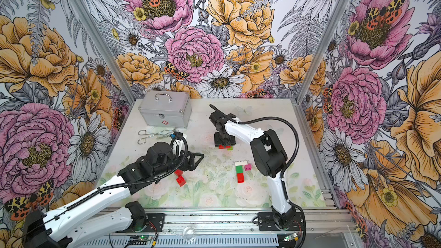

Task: Assemble the letter r with lego
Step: Assemble the lego brick with the lego brick.

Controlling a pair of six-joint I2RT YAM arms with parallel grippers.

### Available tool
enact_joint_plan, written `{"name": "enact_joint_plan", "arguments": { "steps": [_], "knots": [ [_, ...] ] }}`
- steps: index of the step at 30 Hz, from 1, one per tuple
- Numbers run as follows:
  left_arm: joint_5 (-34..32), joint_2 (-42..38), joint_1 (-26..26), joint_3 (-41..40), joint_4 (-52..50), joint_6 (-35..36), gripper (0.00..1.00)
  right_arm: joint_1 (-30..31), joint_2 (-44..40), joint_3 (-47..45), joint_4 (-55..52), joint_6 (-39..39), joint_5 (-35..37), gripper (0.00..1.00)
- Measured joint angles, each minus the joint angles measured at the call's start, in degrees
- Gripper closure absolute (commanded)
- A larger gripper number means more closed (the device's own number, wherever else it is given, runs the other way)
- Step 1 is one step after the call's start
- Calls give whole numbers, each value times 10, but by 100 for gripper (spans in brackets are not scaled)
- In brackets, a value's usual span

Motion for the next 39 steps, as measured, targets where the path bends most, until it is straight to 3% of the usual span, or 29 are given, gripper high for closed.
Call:
{"name": "enact_joint_plan", "arguments": {
  "steps": [39],
  "knots": [
    [11, -14, 27, -11, 2, 0, 5, 1, 14, 0, 7, 17, 9, 58]
  ]
}}
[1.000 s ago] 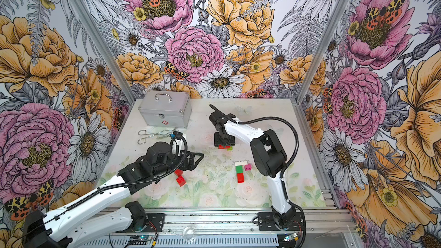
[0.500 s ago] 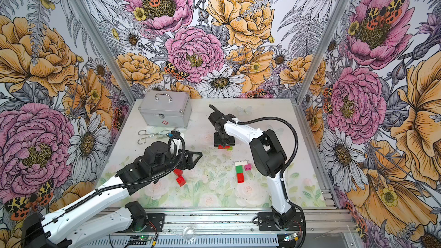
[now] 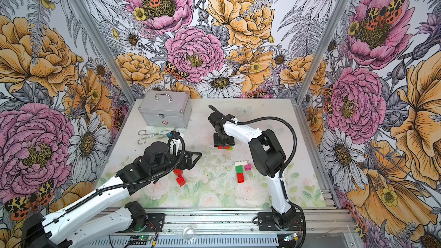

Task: Assemble the letter r with lego
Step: Assemble the lego brick with the lego brick.

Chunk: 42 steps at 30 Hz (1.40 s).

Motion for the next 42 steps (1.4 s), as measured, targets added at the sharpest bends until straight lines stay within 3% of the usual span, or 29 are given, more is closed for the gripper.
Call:
{"name": "enact_joint_plan", "arguments": {
  "steps": [17, 26, 42],
  "knots": [
    [0, 16, 0, 0, 0, 0, 5, -4, -10, -12, 13, -7, -7, 54],
    [0, 3, 0, 0, -4, 0, 4, -6, -17, -19, 11, -20, -8, 25],
    [-14, -80, 7, 0, -54, 0, 3, -9, -46, -23, -18, -28, 6, 17]
  ]
}}
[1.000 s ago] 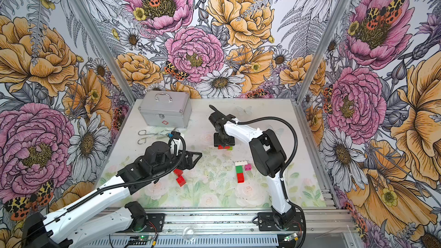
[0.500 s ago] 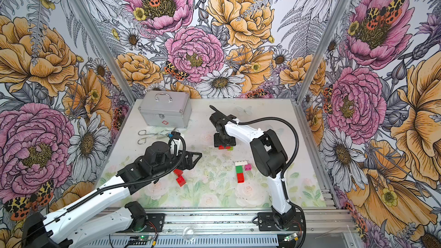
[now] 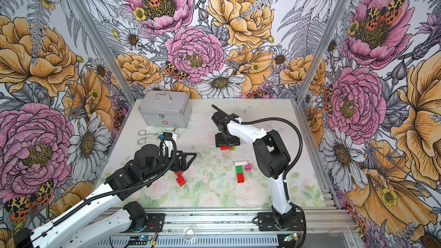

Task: Assemble the letter r with lego
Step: Assemble the lego brick with the lego brick, then move the lego brick at the center of the board.

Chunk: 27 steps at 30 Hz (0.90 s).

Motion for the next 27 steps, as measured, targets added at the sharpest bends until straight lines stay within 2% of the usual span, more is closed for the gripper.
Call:
{"name": "enact_joint_plan", "arguments": {
  "steps": [7, 13, 20, 27],
  "knots": [
    [-19, -36, 11, -4, -35, -11, 3, 16, -58, 0, -6, -2, 0, 18],
    [-52, -43, 14, -38, -82, -65, 4, 52, -93, -1, -8, -1, 0, 19],
    [-104, 4, -12, -74, -137, -126, 8, 67, -117, -50, -5, -1, -1, 20],
    [-143, 91, -17, -74, -150, -136, 10, 63, -155, -113, 5, -4, -5, 20]
  ]
}}
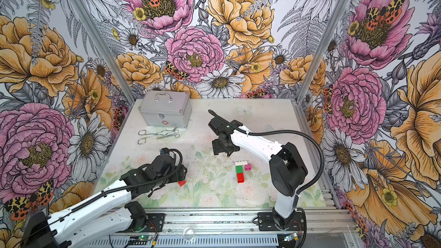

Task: Assemble the letter r with lego
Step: Move the lego brick at the center of the board.

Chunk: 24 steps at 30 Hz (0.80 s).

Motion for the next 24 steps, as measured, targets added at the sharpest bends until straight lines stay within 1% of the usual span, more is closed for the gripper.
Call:
{"name": "enact_joint_plan", "arguments": {
  "steps": [2, 6, 12, 18, 23, 24],
  "knots": [
    [-3, 19, 7, 2, -3, 5, 13, -2, -11, -14, 7, -3, -3, 20],
    [-2, 60, 38, 20, -9, 27, 19, -13, -27, -38, 21, -8, -14, 20],
    [17, 123, 70, 65, -9, 80, 30, -33, -40, -61, 36, -19, -31, 20],
    [43, 183, 73, 85, -7, 114, 30, -43, -42, -66, 41, -23, -43, 20],
    [52, 200, 70, 85, -8, 121, 30, -47, -42, -70, 44, -26, -49, 20],
    [53, 201, 70, 85, -9, 121, 32, -47, -42, -70, 45, -28, -50, 20]
  ]
}}
